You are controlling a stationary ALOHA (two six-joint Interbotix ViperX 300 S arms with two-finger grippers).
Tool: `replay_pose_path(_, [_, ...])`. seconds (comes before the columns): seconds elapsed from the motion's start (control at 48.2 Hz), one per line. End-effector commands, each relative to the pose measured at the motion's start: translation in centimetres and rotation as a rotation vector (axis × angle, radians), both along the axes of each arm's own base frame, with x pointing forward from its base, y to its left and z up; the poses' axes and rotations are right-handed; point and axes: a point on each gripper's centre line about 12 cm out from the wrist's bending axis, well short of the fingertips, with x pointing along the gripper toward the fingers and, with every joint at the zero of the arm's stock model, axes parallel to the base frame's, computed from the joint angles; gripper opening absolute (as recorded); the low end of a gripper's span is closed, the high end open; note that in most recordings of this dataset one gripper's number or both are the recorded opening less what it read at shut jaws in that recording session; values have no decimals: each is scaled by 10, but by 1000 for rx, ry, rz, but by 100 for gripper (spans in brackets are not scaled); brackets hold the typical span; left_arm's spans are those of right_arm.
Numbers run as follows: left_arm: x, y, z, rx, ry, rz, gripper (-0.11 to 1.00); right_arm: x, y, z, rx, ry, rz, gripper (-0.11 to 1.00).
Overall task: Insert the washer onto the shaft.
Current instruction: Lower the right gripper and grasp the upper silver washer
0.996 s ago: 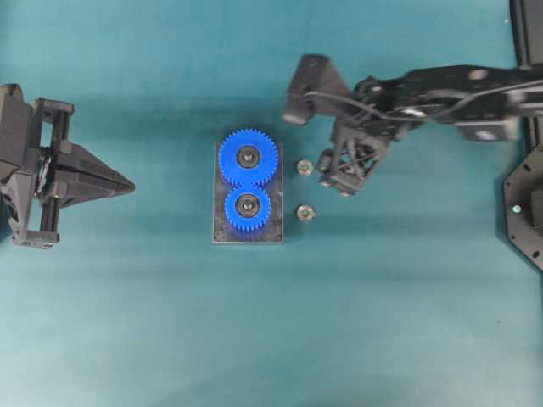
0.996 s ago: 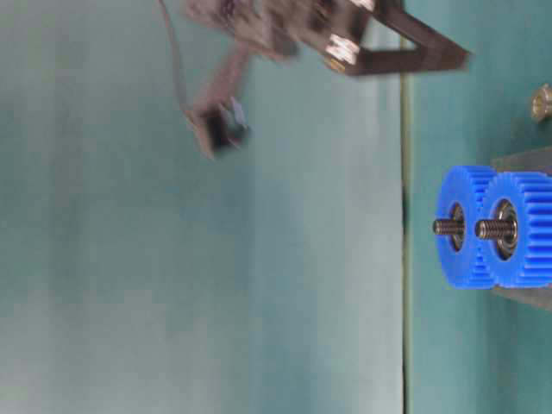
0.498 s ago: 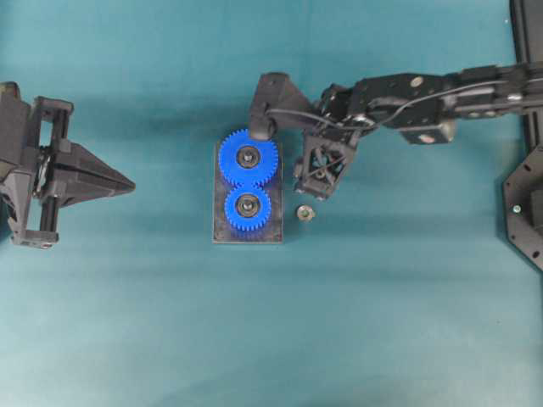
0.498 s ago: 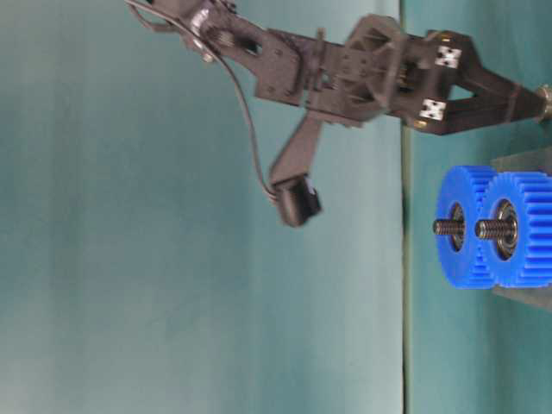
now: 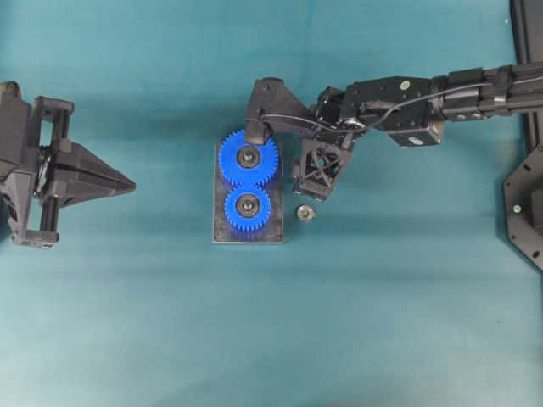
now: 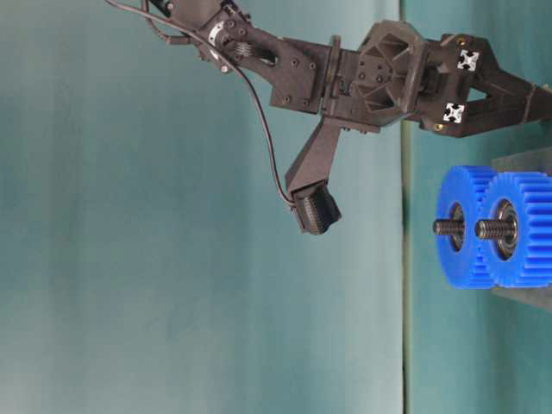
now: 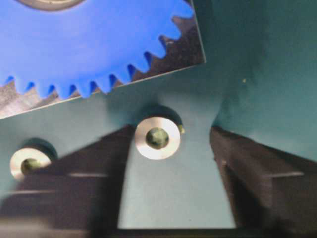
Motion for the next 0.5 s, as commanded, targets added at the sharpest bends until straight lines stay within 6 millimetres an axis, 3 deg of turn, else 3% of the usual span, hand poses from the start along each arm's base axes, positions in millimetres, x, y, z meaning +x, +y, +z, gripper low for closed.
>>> replay_pose_path(0.0, [2, 0, 8, 1, -25, -2, 0, 5, 4, 6, -1, -16, 12, 49])
replay_pose_path(0.104, [2, 0, 8, -1, -25, -1, 0, 5, 6, 8, -2, -19, 20, 30])
replay_pose_path(0.27, [2, 0, 9, 0, -26, -2, 0, 5, 7, 20, 2, -27, 13, 30])
replay_pose_path(0.477, [2, 0, 9, 0, -26, -2, 0, 7, 7, 52, 6, -57, -1, 30])
